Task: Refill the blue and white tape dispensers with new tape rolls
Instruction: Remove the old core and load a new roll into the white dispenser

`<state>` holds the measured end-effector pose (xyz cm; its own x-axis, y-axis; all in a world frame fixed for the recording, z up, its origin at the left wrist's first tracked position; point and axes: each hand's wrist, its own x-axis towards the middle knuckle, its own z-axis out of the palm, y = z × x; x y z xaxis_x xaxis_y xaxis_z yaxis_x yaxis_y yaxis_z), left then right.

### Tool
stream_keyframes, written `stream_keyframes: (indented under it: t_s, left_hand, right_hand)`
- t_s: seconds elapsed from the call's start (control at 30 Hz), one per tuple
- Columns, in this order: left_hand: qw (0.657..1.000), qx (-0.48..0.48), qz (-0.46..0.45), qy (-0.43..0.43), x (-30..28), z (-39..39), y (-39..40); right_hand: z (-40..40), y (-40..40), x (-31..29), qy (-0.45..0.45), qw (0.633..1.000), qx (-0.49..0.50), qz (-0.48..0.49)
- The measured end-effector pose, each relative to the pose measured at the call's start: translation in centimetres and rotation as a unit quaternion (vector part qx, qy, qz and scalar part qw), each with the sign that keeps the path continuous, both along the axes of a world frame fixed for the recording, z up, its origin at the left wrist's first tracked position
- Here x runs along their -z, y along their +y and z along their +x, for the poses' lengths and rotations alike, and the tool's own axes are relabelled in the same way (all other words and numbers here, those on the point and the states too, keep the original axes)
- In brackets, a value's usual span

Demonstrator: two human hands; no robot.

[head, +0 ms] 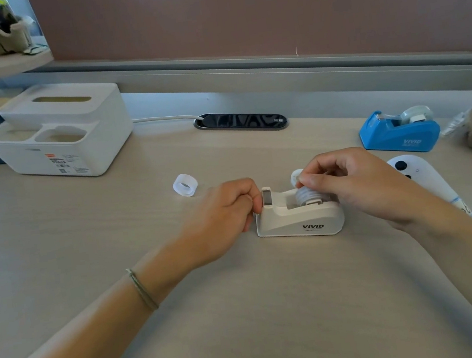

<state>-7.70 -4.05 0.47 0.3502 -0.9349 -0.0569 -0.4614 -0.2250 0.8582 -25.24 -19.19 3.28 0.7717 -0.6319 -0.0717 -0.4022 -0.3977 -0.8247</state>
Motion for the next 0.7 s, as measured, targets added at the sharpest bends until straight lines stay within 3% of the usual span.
stream_keyframes:
  t_s: [0.13, 0.37, 0.47, 0.57, 0.7]
  left_hand:
    - [1.0, -0.004, 0.018, 0.008, 0.8, 0.3, -0.1]
    - [0.996, -0.003, 0.026, -0.084, -0.1, 0.8, 0.1]
    - [0.997, -0.027, -0.031, -0.072, -0.4, 1.0, 0.2]
    - [0.995, 0.01, 0.015, -0.098, 0.0, 0.5, 0.3]
    - [0.988, -0.003, 0.019, -0.152, 0.6, 0.0, 0.2]
  right_hand:
    - [0.0, 0.0, 0.1, -0.002, 1.0, -0.002, 0.0]
    - [-0.4, -0.2, -0.6, 0.029, 0.999, -0.023, 0.005]
    - [-1.3, -0.8, -1.7, 0.093, 0.993, -0.046, -0.054]
    - [-1.6, -0.4, -2.0, 0.167, 0.975, -0.056, -0.132]
    - [-1.5, 0.5, -1.9, 0.192, 0.963, -0.062, -0.179]
